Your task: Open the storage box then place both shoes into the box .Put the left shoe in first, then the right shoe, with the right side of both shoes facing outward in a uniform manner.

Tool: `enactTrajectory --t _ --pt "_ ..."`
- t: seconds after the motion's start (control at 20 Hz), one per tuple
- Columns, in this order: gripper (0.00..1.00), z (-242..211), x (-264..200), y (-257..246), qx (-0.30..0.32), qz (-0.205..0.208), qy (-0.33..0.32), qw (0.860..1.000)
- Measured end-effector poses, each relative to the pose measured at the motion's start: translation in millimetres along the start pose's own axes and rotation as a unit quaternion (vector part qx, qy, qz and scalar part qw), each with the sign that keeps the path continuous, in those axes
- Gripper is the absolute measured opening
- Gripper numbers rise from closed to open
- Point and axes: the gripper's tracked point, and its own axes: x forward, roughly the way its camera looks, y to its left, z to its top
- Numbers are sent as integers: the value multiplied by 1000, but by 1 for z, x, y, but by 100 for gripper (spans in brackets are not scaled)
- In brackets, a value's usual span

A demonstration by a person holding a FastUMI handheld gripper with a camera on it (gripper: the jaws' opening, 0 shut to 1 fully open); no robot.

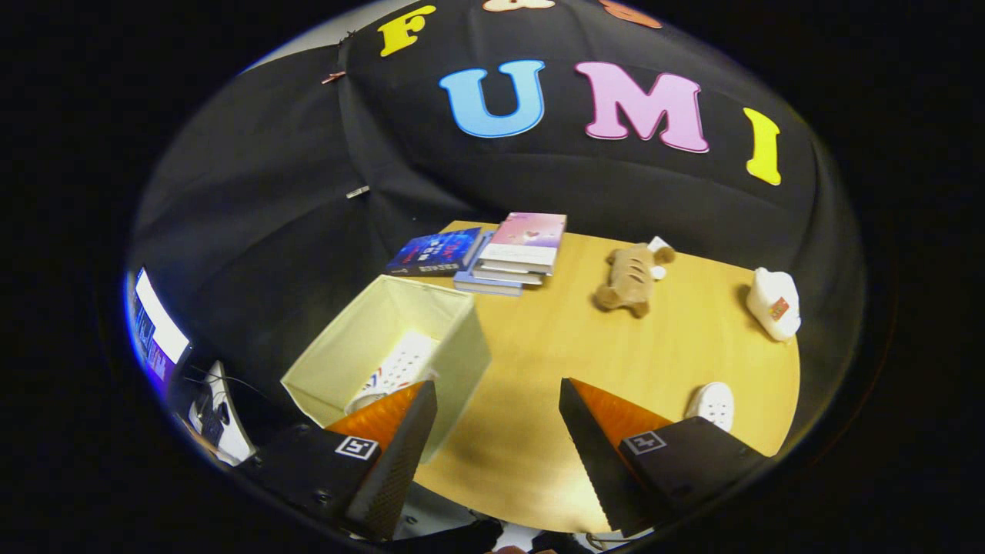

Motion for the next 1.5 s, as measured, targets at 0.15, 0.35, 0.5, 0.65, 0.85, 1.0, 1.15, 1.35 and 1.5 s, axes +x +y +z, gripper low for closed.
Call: enactTrajectory --t 0.15,0.35,0.5,0.65,0.85,1.0,1.15,1.35,1.5 --pt "99 -18 -21 -67 6 -35 5 999" --pt "99 -51 -35 -148 16 -77 25 997" --pt "99 -75 -39 -202 8 -106 40 994" --pt "99 -100 -39 -247 6 -130 56 990" --pt "99 -138 -35 -290 19 -147 93 985" --pt "99 -162 -24 -303 24 -144 118 982" --pt "99 -183 -11 -304 35 -135 142 980" --pt "99 -198 8 -312 50 -142 156 976" --pt "98 -205 16 -309 71 -129 169 975"
